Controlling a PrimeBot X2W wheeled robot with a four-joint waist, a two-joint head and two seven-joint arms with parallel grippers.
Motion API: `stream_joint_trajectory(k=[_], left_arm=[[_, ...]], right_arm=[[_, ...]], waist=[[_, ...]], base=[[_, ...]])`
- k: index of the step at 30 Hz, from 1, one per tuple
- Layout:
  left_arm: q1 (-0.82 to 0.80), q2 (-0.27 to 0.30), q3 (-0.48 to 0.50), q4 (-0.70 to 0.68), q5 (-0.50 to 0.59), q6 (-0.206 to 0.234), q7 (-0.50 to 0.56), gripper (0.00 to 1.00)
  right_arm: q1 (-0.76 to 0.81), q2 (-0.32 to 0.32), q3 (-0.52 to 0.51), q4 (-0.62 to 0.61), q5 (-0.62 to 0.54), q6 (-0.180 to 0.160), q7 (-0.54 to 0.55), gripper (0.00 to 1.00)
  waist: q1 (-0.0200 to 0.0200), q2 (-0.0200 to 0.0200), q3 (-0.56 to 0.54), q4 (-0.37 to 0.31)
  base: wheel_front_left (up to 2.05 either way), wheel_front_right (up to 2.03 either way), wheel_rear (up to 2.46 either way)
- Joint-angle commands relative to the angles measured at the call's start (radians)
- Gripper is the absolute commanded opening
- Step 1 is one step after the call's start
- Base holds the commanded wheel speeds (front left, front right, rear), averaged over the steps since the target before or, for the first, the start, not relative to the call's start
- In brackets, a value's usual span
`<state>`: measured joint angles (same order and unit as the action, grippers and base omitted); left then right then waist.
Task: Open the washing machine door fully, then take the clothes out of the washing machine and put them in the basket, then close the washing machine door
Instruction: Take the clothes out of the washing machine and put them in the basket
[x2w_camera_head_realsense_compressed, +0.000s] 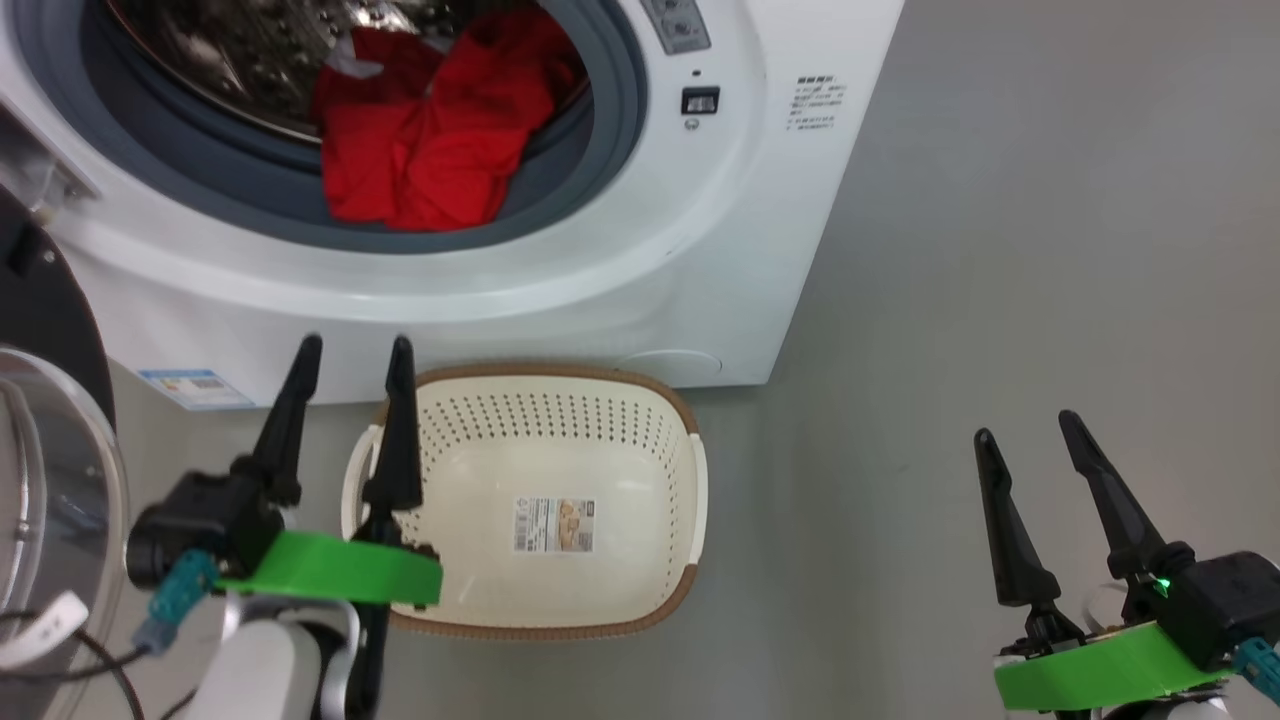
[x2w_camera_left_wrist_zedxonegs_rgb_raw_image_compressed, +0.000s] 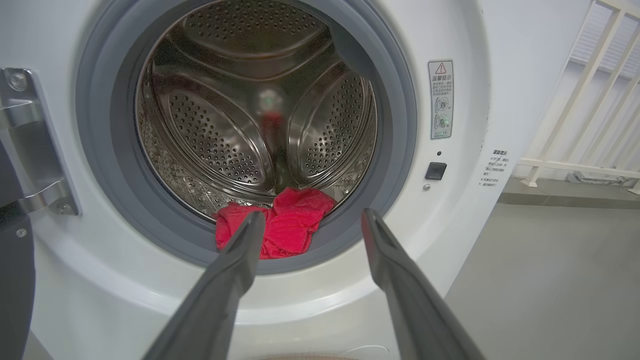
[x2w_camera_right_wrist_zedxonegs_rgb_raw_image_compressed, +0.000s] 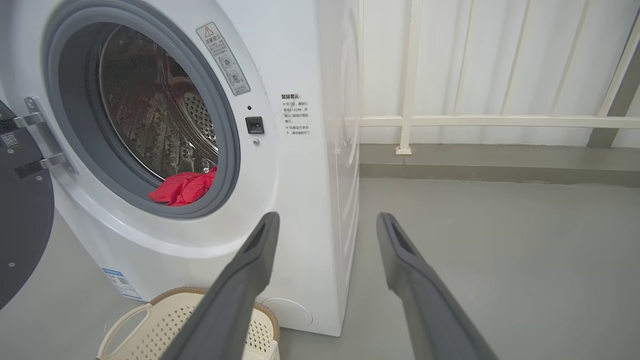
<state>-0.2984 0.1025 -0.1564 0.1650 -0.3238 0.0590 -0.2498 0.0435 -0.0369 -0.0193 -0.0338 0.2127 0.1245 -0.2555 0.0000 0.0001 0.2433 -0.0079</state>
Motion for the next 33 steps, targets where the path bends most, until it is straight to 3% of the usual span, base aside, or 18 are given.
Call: stream_joint_trajectory(k=[1,12,33], left_arm=[[-0.061,0.013,0.035,-0.004,0.005,-0.013,-0.011,1.0],[-0.272,0.023,0.061,0.136,-0.01,-0.023,-0.007,1.0],[-0.655,0.071,0.076,0.428,-0.047,-0.029,0.103,1.0]], right_arm=[[-0.04,-0.013,0.023,-0.029,-0.017,0.006,-0.006,1.0],[-0.085,-0.013,0.023,-0.029,-0.021,0.006,-0.006,1.0],[-0.161,-0.013,0.039,-0.028,-0.035,0.006,-0.006,1.0]], waist=[[0.0,-0.0001,0.059,0.005],[0.0,-0.0001,0.15,-0.018],[0.0,-0.0001,0.317,-0.052]], base=[[0.0,0.0,0.0],[0.0,0.0,0.0],[0.0,0.0,0.0]])
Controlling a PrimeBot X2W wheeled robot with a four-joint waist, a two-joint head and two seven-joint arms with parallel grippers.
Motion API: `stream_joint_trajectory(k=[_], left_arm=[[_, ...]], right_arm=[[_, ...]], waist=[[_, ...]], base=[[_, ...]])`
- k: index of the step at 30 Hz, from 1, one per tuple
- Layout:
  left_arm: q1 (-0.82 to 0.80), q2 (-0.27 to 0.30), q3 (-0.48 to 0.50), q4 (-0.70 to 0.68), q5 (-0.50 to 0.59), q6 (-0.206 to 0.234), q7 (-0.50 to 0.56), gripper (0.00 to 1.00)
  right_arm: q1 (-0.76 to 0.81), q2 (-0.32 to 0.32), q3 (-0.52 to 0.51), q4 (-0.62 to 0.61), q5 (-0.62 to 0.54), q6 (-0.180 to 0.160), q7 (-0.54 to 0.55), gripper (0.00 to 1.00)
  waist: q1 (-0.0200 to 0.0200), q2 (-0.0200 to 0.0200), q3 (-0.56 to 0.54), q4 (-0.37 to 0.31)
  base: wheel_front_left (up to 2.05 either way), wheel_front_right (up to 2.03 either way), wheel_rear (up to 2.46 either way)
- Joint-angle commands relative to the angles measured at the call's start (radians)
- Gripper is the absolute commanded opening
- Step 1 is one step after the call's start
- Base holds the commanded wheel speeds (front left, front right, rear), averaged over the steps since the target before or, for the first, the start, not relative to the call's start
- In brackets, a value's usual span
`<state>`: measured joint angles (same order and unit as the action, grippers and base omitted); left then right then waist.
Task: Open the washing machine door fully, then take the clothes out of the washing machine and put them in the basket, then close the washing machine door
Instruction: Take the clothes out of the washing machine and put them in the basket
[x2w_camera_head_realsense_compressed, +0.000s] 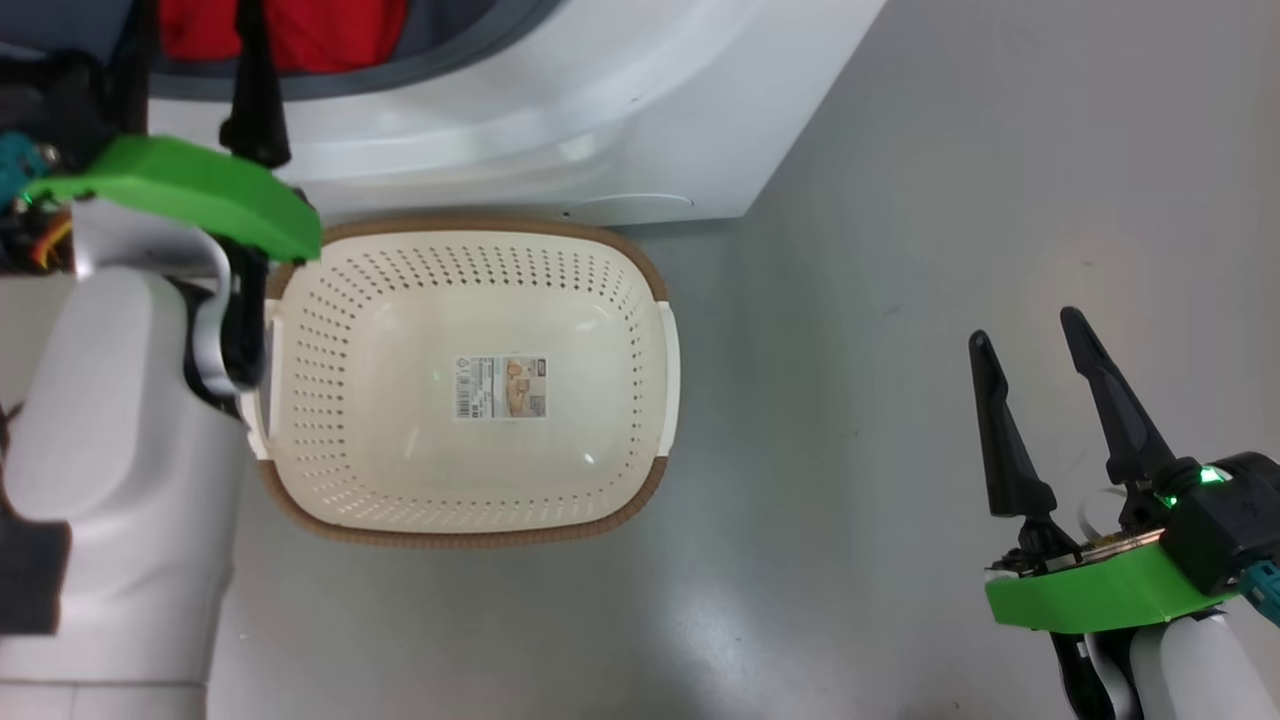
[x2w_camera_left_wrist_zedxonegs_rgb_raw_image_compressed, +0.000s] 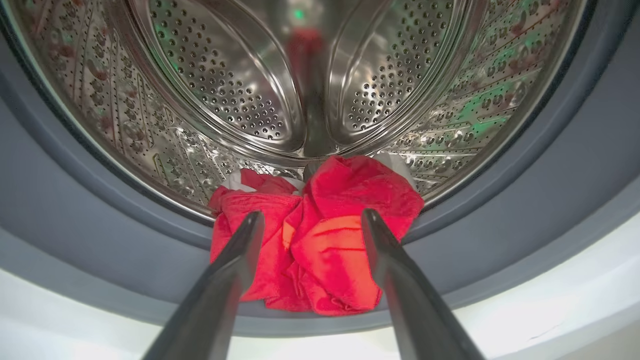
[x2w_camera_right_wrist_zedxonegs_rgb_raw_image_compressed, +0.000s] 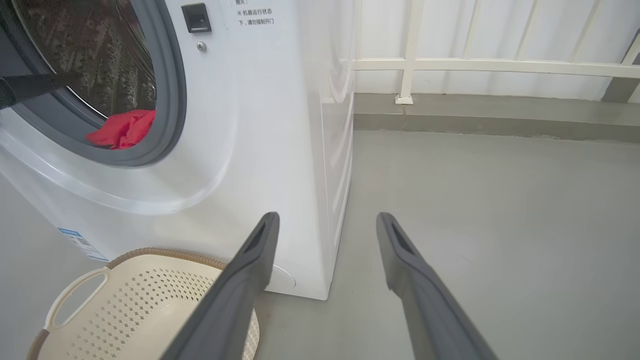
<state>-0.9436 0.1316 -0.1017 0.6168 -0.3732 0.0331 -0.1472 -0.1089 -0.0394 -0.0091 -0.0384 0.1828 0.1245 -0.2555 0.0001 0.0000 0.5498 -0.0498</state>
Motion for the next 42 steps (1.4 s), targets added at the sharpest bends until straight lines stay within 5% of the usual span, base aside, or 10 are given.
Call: stream_joint_trajectory(k=[1,23,42], left_arm=[[-0.027,0.045,0.019,-0.005,0.004,-0.001,0.01,1.0],[-0.337,0.154,-0.016,0.365,0.035,0.035,0.182,1.0],[-0.383,0.199,-0.084,0.524,0.079,0.058,0.237,1.0]], right_arm=[[-0.01,-0.011,0.03,-0.023,-0.004,0.006,-0.006,1.0],[-0.05,-0.011,0.07,-0.005,0.023,0.006,-0.006,1.0],[-0.065,-0.011,0.103,0.014,0.045,0.006,-0.006,1.0]], waist=[[-0.0001,0.0,0.015,-0.013],[-0.0001,0.0,0.089,-0.099],[-0.0001,0.0,0.096,-0.144]], base=[[0.0,0.0,0.0],[0.0,0.0,0.0],[0.0,0.0,0.0]])
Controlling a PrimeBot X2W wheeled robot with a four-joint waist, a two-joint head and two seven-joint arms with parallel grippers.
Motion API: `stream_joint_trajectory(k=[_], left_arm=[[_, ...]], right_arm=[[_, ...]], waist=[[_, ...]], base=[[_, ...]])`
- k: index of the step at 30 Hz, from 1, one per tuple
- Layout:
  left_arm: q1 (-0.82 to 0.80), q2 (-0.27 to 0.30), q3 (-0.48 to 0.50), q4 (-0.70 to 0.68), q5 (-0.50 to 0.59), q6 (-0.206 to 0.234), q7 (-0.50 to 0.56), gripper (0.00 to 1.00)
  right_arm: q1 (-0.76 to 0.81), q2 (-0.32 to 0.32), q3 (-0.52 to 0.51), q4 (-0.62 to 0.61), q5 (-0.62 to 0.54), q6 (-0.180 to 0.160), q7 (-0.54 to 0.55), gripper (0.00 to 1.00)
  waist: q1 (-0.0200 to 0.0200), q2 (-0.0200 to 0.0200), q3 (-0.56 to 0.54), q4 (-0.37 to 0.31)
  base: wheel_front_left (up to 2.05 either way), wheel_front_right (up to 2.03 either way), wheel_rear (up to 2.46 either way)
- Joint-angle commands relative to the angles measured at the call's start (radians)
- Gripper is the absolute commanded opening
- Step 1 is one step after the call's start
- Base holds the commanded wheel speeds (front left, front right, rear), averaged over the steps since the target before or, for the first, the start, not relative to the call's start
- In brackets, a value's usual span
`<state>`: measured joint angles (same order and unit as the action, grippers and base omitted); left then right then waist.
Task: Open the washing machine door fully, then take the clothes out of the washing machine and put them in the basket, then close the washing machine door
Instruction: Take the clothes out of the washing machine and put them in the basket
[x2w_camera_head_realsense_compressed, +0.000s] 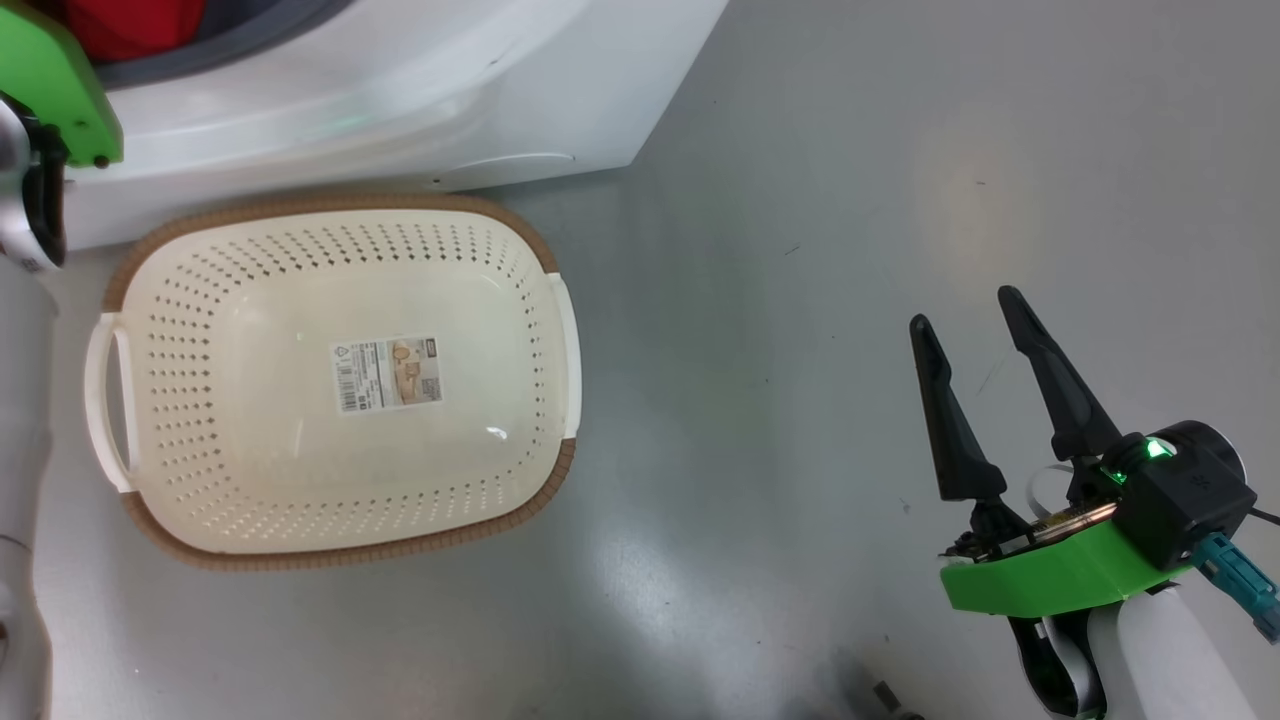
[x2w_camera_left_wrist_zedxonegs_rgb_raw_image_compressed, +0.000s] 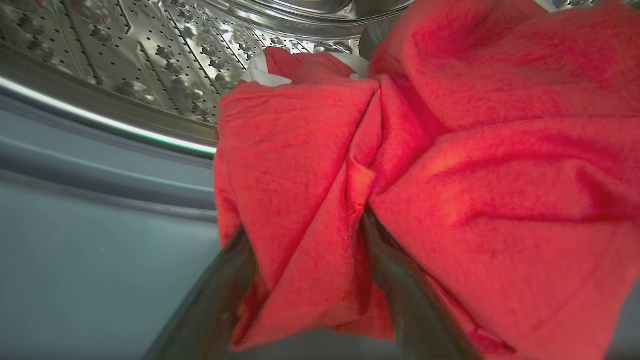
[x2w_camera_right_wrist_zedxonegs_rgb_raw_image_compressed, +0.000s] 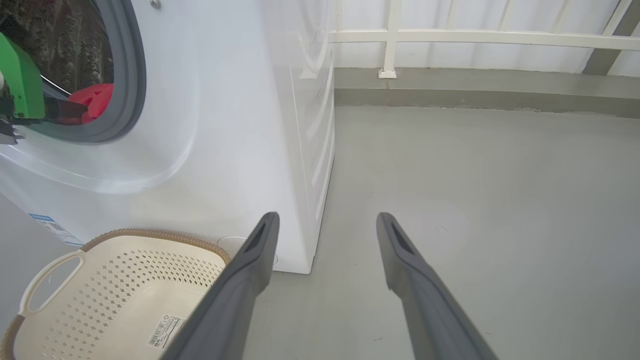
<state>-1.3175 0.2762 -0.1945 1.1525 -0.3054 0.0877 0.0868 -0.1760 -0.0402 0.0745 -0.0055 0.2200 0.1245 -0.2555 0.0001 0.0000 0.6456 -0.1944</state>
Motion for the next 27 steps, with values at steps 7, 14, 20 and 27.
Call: stream_joint_trajectory(k=[7,14,20,27], left_arm=[[-0.01,0.044,0.009,-0.005,-0.006,-0.017,-0.056,0.1],[-0.006,0.033,0.021,-0.012,-0.033,-0.04,-0.147,0.0],[-0.006,0.023,0.029,-0.029,-0.056,-0.07,-0.23,0.0],[-0.001,0.019,0.035,-0.083,-0.071,-0.098,-0.321,0.0]], right_arm=[[0.005,-0.01,0.015,-0.018,0.006,0.006,-0.006,1.0],[0.002,-0.01,0.014,-0.021,0.007,0.006,-0.006,1.0],[-0.003,-0.01,0.014,-0.017,0.012,0.006,-0.006,1.0],[-0.01,-0.01,0.012,-0.015,0.016,0.006,-0.006,1.0]], waist=[[-0.0001,0.0,0.0,0.009],[-0.0001,0.0,0.003,0.02],[-0.0001,0.0,0.005,0.028],[-0.0001,0.0,0.005,0.039]], base=[[0.0,0.0,0.0],[0.0,0.0,0.0],[0.0,0.0,0.0],[0.0,0.0,0.0]])
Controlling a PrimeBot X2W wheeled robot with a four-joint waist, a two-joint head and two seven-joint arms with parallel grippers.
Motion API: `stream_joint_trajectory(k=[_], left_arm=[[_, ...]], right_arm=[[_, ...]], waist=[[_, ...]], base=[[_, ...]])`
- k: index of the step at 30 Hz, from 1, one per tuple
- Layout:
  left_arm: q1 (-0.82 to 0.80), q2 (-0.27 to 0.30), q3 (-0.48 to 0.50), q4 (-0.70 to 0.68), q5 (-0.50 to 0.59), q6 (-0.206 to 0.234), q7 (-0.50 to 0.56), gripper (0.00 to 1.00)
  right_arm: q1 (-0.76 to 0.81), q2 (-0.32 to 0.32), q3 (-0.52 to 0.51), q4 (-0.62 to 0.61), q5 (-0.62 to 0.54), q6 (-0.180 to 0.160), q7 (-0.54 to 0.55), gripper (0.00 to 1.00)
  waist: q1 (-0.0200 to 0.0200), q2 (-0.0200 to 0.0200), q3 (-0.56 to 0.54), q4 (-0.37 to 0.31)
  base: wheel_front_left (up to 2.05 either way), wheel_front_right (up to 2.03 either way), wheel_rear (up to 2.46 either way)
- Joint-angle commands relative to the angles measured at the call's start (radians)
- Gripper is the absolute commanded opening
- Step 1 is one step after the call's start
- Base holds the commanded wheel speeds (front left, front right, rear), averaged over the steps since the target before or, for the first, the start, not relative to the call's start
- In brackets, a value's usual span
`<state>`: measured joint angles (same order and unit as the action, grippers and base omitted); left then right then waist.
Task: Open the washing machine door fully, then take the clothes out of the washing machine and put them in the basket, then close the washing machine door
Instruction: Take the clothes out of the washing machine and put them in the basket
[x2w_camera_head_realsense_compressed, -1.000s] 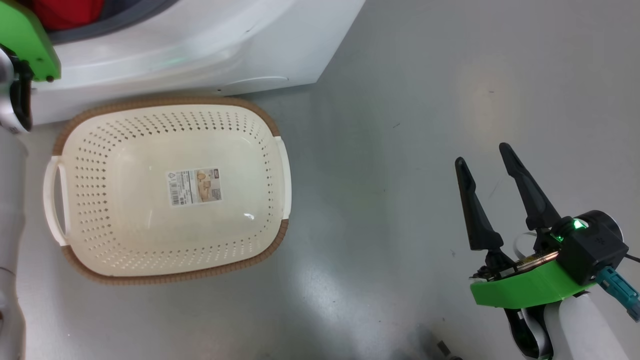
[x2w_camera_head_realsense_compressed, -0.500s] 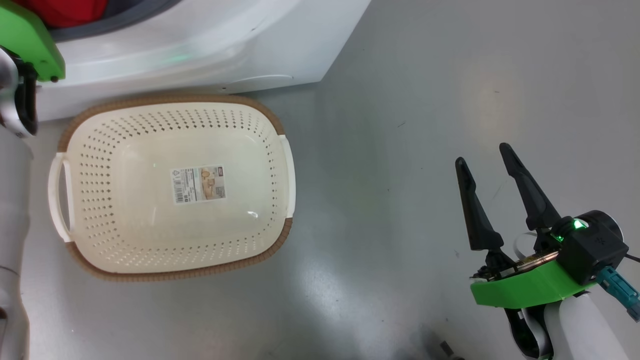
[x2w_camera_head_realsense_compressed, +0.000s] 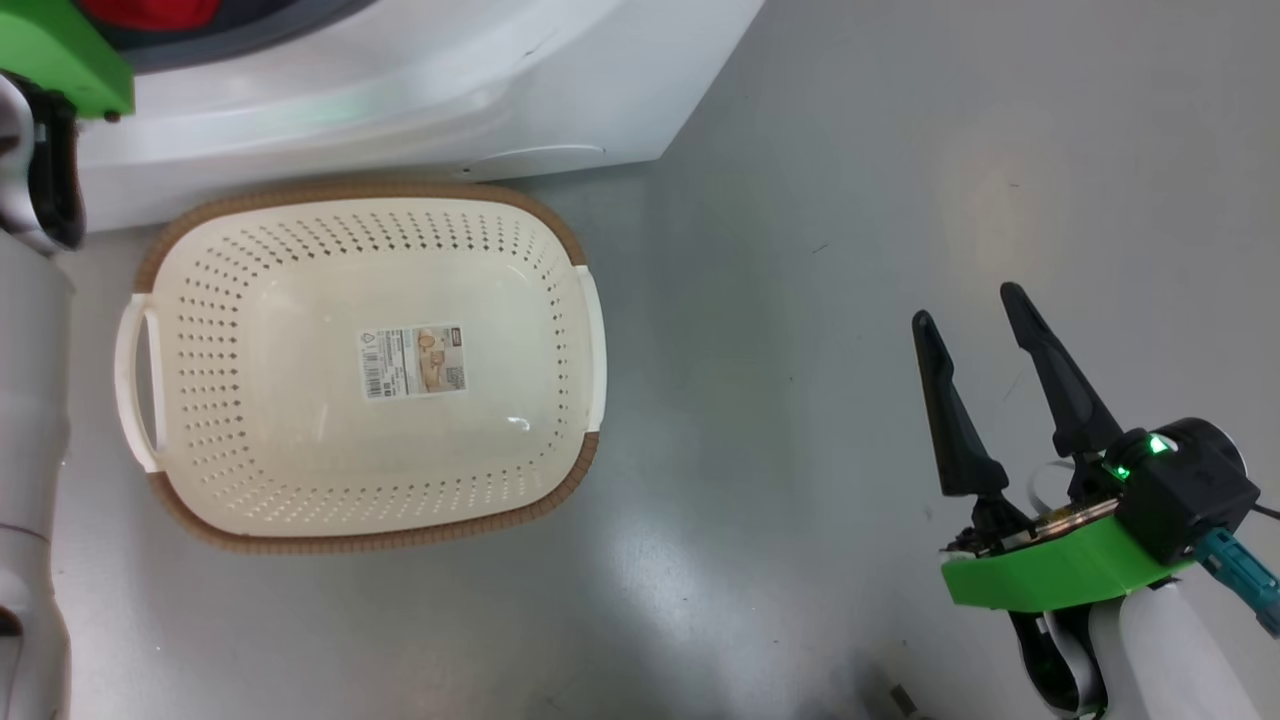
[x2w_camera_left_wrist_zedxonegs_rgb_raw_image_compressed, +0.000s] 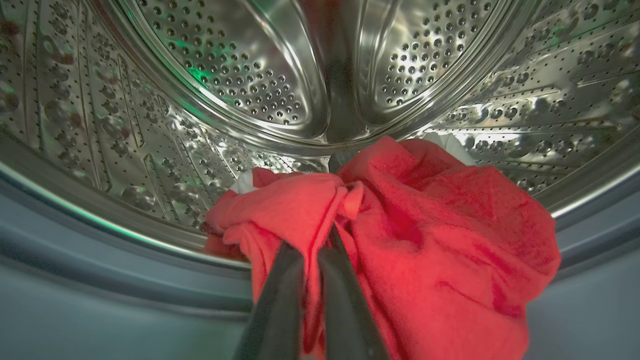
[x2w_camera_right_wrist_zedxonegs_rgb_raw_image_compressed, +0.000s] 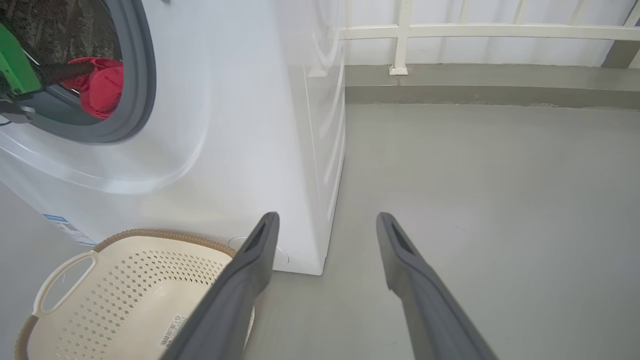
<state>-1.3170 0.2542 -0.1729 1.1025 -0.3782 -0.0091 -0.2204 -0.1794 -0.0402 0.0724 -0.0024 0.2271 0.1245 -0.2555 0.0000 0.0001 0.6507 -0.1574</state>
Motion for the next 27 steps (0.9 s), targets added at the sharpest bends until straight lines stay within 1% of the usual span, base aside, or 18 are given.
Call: stream_joint_trajectory(k=[1,6,10,16,17,27], left_arm=[[0.003,0.041,0.015,-0.044,0.001,-0.002,-0.021,0.0],[0.047,0.047,0.024,-0.12,0.003,-0.006,-0.039,0.0],[0.1,0.049,0.038,-0.222,0.01,0.001,-0.041,0.0],[0.207,0.049,0.054,-0.383,0.038,0.02,-0.041,0.0],[0.207,0.049,0.054,-0.383,0.038,0.02,-0.041,0.0],[0.366,0.031,0.068,-0.582,0.061,0.05,-0.041,0.0]], right_arm=[[-0.007,-0.01,0.014,-0.017,0.01,0.006,-0.006,1.0],[-0.011,-0.01,0.019,-0.014,0.017,0.006,-0.006,1.0],[-0.012,-0.01,0.016,-0.012,0.02,0.006,-0.006,1.0],[-0.013,-0.01,0.018,-0.009,0.021,0.006,-0.006,1.0],[-0.013,-0.01,0.018,-0.009,0.021,0.006,-0.006,1.0],[-0.012,-0.01,0.018,-0.004,0.021,0.006,-0.006,1.0]], waist=[[0.0,-0.0001,-0.001,0.003],[0.0,-0.0001,-0.01,0.006],[0.0,-0.0001,-0.017,0.012],[0.0,-0.0001,-0.034,0.02],[0.0,-0.0001,-0.034,0.02],[0.0,-0.0001,-0.062,0.029]], base=[[0.0,0.0,0.0],[0.0,0.0,0.0],[0.0,0.0,0.0],[0.0,0.0,0.0],[0.0,0.0,0.0],[0.0,0.0,0.0]])
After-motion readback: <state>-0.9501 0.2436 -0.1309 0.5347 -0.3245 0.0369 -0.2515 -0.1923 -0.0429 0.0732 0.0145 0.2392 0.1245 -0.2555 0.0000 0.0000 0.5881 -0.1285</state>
